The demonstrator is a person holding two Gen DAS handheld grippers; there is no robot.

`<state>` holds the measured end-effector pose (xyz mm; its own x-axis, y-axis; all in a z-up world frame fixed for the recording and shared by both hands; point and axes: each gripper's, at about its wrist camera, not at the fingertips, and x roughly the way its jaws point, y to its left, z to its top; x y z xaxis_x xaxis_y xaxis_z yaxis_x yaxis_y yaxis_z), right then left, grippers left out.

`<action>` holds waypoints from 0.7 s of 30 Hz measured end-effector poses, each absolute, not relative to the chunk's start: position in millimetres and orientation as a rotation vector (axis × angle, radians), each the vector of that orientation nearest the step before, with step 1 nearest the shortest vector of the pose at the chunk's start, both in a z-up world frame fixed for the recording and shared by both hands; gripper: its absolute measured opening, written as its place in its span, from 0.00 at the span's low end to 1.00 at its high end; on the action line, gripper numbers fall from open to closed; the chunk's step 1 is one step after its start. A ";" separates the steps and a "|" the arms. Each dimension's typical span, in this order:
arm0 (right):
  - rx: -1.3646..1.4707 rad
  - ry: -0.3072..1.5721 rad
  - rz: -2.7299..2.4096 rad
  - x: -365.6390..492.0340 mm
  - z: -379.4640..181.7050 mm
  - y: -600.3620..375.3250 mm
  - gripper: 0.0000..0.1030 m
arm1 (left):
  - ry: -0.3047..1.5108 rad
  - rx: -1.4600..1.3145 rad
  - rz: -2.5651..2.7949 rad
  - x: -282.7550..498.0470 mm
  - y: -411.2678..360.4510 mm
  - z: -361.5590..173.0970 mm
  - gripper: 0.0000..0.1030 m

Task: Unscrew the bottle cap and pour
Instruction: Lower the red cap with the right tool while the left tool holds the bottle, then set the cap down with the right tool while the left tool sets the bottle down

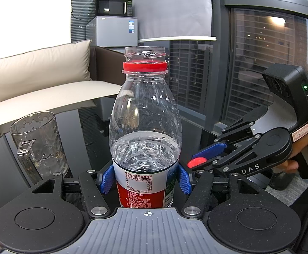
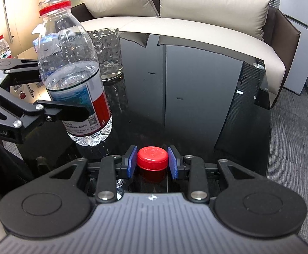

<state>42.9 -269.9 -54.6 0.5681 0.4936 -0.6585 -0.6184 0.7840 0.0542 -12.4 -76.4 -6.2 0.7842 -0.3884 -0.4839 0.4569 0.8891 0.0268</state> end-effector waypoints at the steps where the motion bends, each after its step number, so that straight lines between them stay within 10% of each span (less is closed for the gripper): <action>1: -0.190 0.712 0.658 42.9 -54.9 -270.0 0.33 | 0.489 0.146 -0.458 -12.5 -76.4 -6.4 0.55; 21: -0.188 0.720 0.649 43.9 -56.6 -271.4 0.33 | 0.491 0.145 -0.457 -9.0 -74.5 -7.2 0.55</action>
<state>43.9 -271.4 -56.6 0.5671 0.4864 -0.6646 -0.6112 0.7895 0.0563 -9.0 -74.5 -7.2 0.7838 -0.3879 -0.4850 0.4564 0.8894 0.0261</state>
